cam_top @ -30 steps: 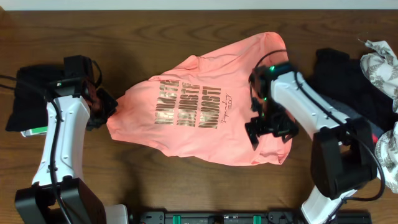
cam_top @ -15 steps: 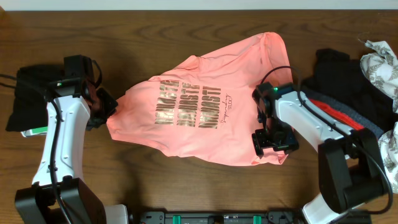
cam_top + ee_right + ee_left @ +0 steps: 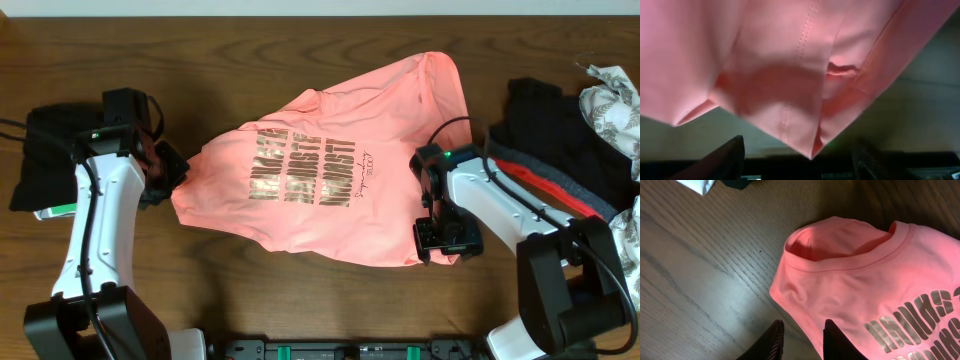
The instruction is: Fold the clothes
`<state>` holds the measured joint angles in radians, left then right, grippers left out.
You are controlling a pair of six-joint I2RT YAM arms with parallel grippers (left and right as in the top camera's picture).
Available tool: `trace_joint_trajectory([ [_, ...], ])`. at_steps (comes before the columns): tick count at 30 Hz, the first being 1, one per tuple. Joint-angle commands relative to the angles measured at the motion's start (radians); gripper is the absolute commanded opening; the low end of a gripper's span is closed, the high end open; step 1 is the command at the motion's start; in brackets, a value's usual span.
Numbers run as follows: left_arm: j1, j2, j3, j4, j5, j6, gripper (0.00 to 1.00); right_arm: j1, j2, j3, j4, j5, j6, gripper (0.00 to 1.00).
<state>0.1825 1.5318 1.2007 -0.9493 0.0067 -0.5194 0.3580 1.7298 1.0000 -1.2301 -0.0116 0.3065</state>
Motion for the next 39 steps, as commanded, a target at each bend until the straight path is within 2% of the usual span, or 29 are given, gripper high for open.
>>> trace_joint_trajectory([
  [1,0.002,0.006,-0.008,-0.003,-0.019,0.011,0.27,0.004,-0.018,-0.035,0.031,-0.034,0.030,0.63],
  [7,0.002,0.006,-0.008,-0.003,-0.019,0.011,0.27,0.004,-0.018,-0.060,0.078,-0.049,0.030,0.47],
  [10,0.002,0.006,-0.008,-0.003,-0.019,0.011,0.27,0.004,-0.018,-0.060,0.093,-0.049,0.030,0.27],
  [12,0.002,0.006,-0.008,-0.003,-0.019,0.011,0.27,0.004,-0.018,-0.060,0.102,-0.049,0.030,0.05],
  [13,0.002,0.006,-0.008,-0.003,-0.019,0.011,0.27,0.003,-0.018,-0.060,0.106,-0.049,0.032,0.01],
  [23,0.002,0.006,-0.008,-0.004,-0.019,0.011,0.27,0.002,-0.018,-0.060,0.130,-0.045,0.043,0.01],
  [26,0.002,0.006,-0.008,-0.004,-0.019,0.011,0.27,-0.003,-0.042,-0.055,0.138,0.006,0.094,0.01],
  [31,0.002,0.006,-0.008,-0.004,-0.019,0.011,0.27,-0.053,-0.180,-0.023,0.138,0.120,0.153,0.01],
  [39,0.002,0.006,-0.008,-0.005,-0.019,0.011,0.27,-0.269,-0.455,0.000,0.149,0.173,0.156,0.01],
])
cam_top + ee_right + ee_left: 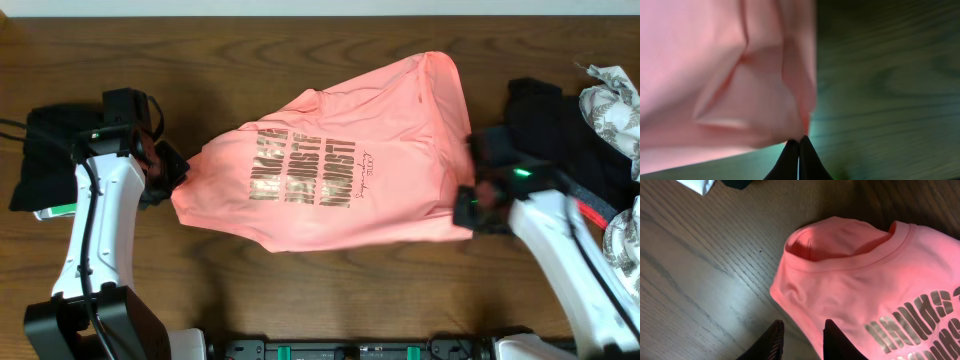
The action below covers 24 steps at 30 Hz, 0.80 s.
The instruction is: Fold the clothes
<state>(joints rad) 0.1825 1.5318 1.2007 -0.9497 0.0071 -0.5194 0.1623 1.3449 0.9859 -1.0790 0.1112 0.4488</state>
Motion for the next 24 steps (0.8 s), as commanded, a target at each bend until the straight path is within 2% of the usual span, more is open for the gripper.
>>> trace_joint_trajectory([
  [1,0.002,0.006,-0.008,-0.004,-0.019,0.011,0.27,-0.097,-0.084,0.014,-0.005,0.050,-0.002,0.01],
  [5,0.002,0.006,-0.008,-0.011,-0.019,0.011,0.27,-0.188,-0.098,0.014,-0.026,0.048,-0.038,0.01],
  [10,0.001,0.006,-0.008,-0.071,-0.015,0.011,0.27,-0.218,-0.088,0.013,-0.028,0.042,-0.061,0.01],
  [15,-0.003,0.006,-0.014,-0.152,0.134,0.060,0.28,-0.216,-0.088,0.013,-0.027,0.042,-0.061,0.01],
  [16,-0.007,0.006,-0.020,-0.169,0.177,0.076,0.29,-0.216,-0.088,0.013,-0.027,0.042,-0.061,0.01],
  [17,-0.012,0.006,-0.027,-0.185,0.208,0.082,0.36,-0.216,-0.088,0.013,-0.027,0.042,-0.061,0.01],
  [20,-0.032,0.006,-0.076,-0.201,0.271,0.084,0.47,-0.216,-0.088,0.013,-0.027,0.042,-0.061,0.01],
  [24,-0.045,0.006,-0.188,-0.140,0.288,0.097,0.49,-0.216,-0.088,0.013,-0.027,0.042,-0.062,0.01],
])
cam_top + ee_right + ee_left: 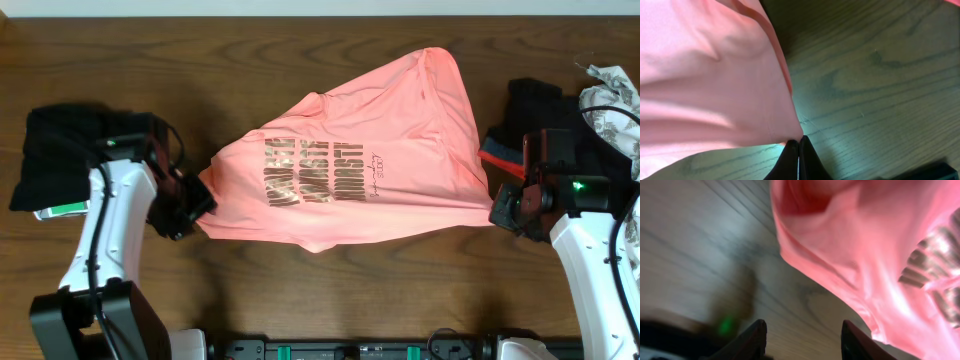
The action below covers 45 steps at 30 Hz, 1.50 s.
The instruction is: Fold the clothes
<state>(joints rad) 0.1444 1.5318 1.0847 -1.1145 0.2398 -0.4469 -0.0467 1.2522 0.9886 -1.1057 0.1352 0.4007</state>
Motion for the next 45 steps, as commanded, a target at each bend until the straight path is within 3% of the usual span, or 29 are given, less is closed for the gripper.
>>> trace_joint_trajectory([
  [1,-0.005,0.006,-0.102,0.061,0.055,0.024,0.50,-0.006,0.005,0.010,-0.002,0.018,-0.015,0.01],
  [11,0.000,0.006,-0.248,0.357,-0.119,0.024,0.57,-0.006,0.005,0.010,-0.010,0.012,-0.043,0.01],
  [23,0.000,0.032,-0.315,0.492,-0.109,0.051,0.60,-0.006,0.005,0.010,-0.009,0.006,-0.043,0.01],
  [29,-0.005,0.061,-0.339,0.563,-0.022,0.060,0.59,-0.006,0.005,0.010,-0.009,0.006,-0.043,0.01],
  [31,-0.015,0.063,-0.339,0.571,-0.014,0.073,0.48,-0.006,0.005,0.010,-0.010,0.006,-0.043,0.01],
  [34,-0.035,0.063,-0.339,0.571,-0.011,0.075,0.13,-0.006,0.005,0.010,-0.010,0.006,-0.043,0.01],
  [35,-0.042,0.063,-0.339,0.571,-0.008,0.077,0.06,-0.006,0.005,0.010,-0.009,0.006,-0.042,0.01],
  [45,-0.051,-0.015,-0.296,0.530,0.141,0.117,0.06,-0.006,0.005,0.010,0.037,-0.025,-0.077,0.01],
])
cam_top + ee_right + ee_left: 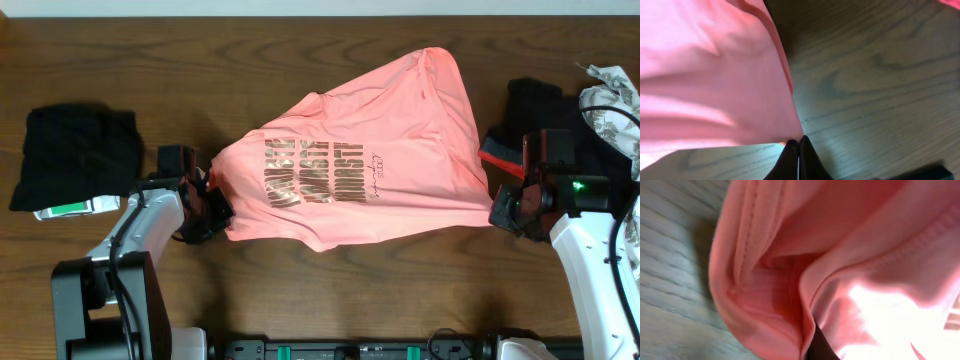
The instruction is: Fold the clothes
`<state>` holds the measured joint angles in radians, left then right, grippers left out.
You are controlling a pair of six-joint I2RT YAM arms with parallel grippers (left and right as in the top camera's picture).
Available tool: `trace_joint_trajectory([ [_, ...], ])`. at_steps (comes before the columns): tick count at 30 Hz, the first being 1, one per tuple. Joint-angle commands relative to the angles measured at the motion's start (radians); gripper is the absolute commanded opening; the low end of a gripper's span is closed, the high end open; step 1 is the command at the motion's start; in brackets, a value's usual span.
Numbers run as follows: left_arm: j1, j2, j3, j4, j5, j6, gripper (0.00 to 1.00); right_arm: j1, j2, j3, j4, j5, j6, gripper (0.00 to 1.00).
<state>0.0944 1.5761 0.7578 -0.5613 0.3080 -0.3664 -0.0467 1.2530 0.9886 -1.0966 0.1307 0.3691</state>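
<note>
A pink T-shirt (390,120) with gold lettering lies spread across the middle of the wooden table (300,40). My left gripper (213,207) sits at its left end, shut on the collar edge. In the left wrist view pink fabric (765,245) fills the frame and wraps round one dark finger (816,346); the other finger is hidden. My right gripper (497,212) is shut on the shirt's near right corner. The right wrist view shows its fingertips (799,144) pressed together on the tip of the pink cloth (705,75).
A folded black garment (70,150) with a white and green tag (70,210) lies at the far left. At the right, a dark pile of clothes (560,130) with a red stripe sits under a patterned white cloth (610,100).
My left gripper, then open beside the collar, has come in from the left and shut on the collar edge. The right gripper and the shirt's right side have not moved.
At first my left gripper stood at the collar and my right was open over the near hem. Then the right was shut on the hem corner farther right. Later the shirt lay stretched rightward and the left was open. Now both grippers hold the shirt's ends.
</note>
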Motion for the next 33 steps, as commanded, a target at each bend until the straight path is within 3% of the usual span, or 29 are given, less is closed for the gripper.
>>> trace_joint_trajectory([
  [1,-0.001,-0.079,0.042,-0.032,0.089,0.042,0.06,-0.006,0.004,0.011,0.036,-0.029,-0.056,0.01],
  [6,-0.001,-0.259,0.126,-0.071,0.146,0.048,0.06,-0.006,0.004,0.052,0.069,-0.034,-0.081,0.01],
  [14,0.001,-0.493,0.312,-0.073,0.145,0.039,0.06,-0.006,0.004,0.290,0.044,-0.034,-0.148,0.01],
  [19,0.002,-0.520,0.406,-0.074,0.065,0.029,0.06,-0.006,0.004,0.396,0.030,-0.033,-0.158,0.01],
  [33,0.138,-0.519,0.484,-0.066,0.067,-0.032,0.06,-0.055,0.003,0.494,0.014,-0.005,-0.179,0.01],
])
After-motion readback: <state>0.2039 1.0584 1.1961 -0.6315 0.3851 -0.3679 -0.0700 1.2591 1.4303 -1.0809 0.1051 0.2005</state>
